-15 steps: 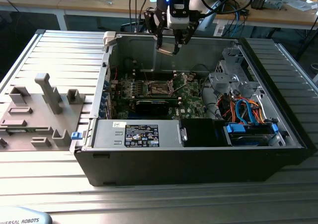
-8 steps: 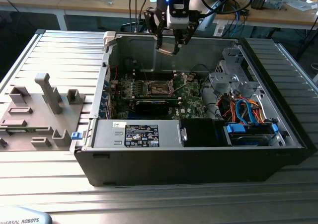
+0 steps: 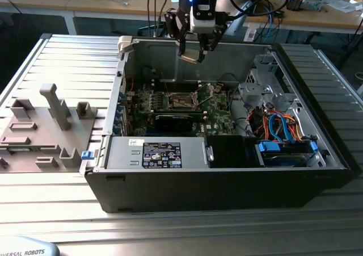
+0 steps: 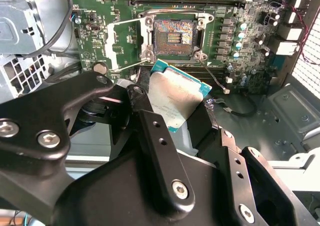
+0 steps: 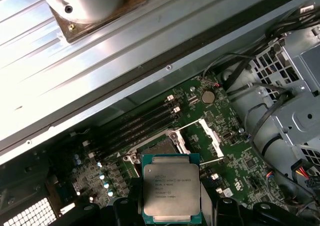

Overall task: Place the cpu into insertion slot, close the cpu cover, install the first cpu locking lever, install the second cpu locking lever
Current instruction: 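Place the cpu into insertion slot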

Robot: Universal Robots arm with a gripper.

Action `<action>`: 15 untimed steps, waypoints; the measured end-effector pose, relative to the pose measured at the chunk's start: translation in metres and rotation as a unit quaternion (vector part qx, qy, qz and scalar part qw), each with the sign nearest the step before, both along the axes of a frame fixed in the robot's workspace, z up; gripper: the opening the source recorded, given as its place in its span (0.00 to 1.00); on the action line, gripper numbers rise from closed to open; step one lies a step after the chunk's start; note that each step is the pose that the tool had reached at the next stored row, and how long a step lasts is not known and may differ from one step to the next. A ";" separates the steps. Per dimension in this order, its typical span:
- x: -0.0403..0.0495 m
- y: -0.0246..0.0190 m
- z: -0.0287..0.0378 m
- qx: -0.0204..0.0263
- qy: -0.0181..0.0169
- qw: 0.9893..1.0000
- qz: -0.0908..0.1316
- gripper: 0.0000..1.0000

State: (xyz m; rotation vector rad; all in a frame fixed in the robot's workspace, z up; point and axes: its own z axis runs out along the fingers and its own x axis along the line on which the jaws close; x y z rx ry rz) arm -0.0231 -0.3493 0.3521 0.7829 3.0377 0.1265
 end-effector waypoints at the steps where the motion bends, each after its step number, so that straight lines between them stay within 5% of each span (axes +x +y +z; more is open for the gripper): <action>1: 0.0000 0.0000 0.0000 0.000 0.000 1.000 -0.001 0.54; 15: 0.0000 0.0000 0.0000 0.000 0.000 1.000 -0.007 0.54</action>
